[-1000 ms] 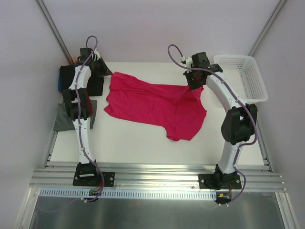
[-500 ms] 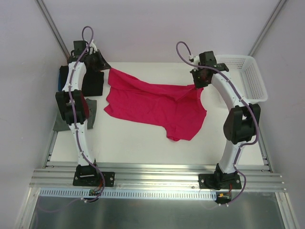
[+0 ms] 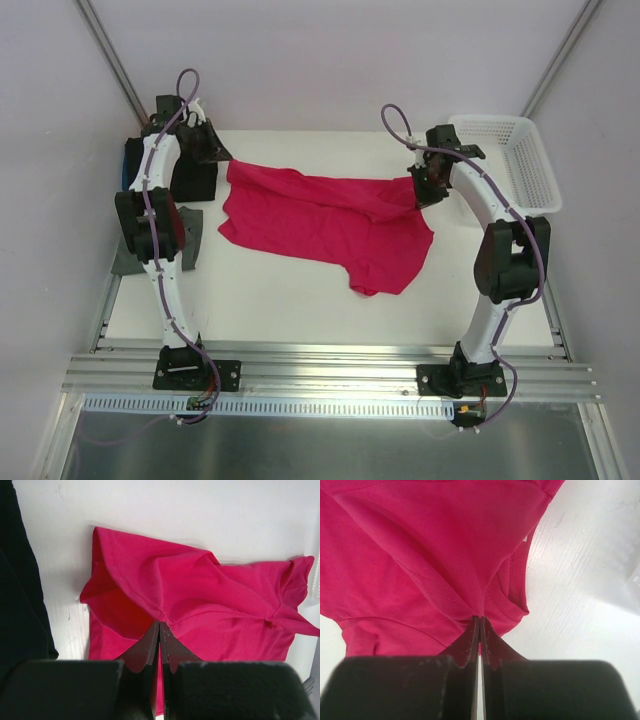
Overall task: Fold and stack the t-shirts
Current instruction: Fold the tshirt
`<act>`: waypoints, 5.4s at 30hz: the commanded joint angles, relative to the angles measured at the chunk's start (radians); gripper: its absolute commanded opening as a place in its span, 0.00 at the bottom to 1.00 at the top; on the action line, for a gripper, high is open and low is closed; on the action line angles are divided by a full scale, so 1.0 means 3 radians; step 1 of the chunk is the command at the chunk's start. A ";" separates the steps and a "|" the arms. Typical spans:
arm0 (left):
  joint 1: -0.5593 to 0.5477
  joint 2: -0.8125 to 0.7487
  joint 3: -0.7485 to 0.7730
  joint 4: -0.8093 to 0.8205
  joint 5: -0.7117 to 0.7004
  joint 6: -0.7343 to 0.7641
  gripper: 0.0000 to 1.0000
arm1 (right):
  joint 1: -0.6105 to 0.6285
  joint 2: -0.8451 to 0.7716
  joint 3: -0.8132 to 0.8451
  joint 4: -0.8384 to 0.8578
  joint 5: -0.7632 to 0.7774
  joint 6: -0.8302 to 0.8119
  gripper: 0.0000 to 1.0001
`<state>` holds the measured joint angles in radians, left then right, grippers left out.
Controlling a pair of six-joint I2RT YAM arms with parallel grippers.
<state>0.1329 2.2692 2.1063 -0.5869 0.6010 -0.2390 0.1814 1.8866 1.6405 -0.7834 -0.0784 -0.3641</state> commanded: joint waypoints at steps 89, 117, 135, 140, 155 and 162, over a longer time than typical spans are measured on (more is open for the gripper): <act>-0.0596 -0.2792 -0.0250 0.0213 -0.0030 0.2167 0.00 | -0.0763 -0.2151 0.1501 0.0418 0.0123 -0.0392 0.00; -0.0597 -0.3275 -0.0639 0.0289 -0.0357 0.2029 0.00 | -0.0794 -0.2587 0.1507 0.0509 0.0579 -0.0831 0.01; -0.0464 -0.0928 -0.0129 0.0295 -0.0377 0.2474 0.00 | -0.0697 -0.0012 0.1479 0.0541 0.0021 -0.0703 0.01; -0.0464 -0.0447 0.0132 0.0284 -0.0331 0.2494 0.00 | -0.0406 0.0567 0.1777 0.0474 0.0118 -0.0816 0.00; -0.0398 0.0152 0.0429 0.0289 -0.0490 0.2443 0.00 | -0.0093 0.0860 0.1568 0.0407 0.0118 -0.0740 0.01; -0.0336 0.0208 0.0480 0.0289 -0.0526 0.2524 0.00 | -0.0144 0.0513 0.1138 0.0326 0.0128 -0.0786 0.00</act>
<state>0.0170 2.3463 2.1979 -0.5133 0.4545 0.4858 0.1490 2.1662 2.0071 -0.6605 -0.0380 -0.5884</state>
